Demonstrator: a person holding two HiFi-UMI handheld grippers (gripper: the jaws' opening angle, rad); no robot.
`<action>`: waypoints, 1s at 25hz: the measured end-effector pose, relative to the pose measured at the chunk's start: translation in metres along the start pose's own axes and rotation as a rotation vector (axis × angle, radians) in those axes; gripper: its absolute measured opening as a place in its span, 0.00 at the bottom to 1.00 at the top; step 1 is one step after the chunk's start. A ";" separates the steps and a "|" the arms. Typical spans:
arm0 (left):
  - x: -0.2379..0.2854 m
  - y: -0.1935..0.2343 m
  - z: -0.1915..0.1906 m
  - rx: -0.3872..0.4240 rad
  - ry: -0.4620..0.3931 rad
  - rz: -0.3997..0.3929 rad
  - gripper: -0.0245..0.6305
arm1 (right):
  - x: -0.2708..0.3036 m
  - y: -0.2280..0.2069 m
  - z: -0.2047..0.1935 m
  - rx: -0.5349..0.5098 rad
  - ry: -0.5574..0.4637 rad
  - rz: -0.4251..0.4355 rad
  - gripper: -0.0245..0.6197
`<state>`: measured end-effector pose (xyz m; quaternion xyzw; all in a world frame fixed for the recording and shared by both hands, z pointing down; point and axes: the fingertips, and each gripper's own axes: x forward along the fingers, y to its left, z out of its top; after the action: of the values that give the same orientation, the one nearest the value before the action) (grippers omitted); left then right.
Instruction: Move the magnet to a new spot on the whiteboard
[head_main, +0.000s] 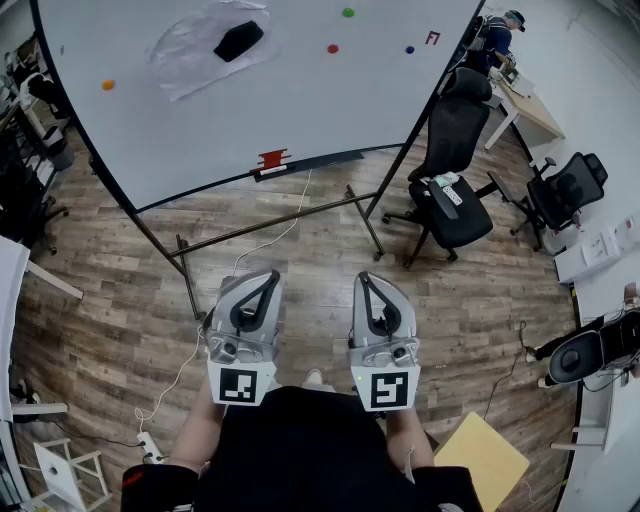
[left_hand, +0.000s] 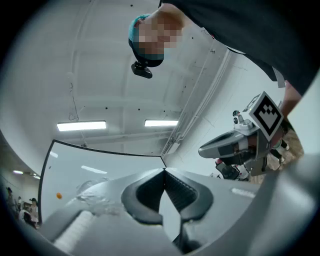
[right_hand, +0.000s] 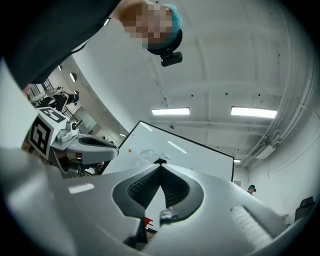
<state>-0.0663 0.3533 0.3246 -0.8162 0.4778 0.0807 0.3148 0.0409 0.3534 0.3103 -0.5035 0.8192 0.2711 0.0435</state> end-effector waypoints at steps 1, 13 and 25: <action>0.002 -0.001 0.000 0.001 0.001 -0.004 0.04 | 0.000 -0.001 -0.001 0.000 0.002 0.000 0.04; 0.007 0.004 -0.004 0.035 -0.004 -0.013 0.04 | 0.008 0.003 -0.005 0.013 0.002 0.006 0.04; -0.011 0.026 -0.017 0.055 -0.005 -0.032 0.04 | 0.021 0.034 -0.005 0.004 0.013 -0.004 0.04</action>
<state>-0.0965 0.3420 0.3318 -0.8146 0.4658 0.0643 0.3396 0.0028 0.3458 0.3214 -0.5069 0.8189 0.2664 0.0399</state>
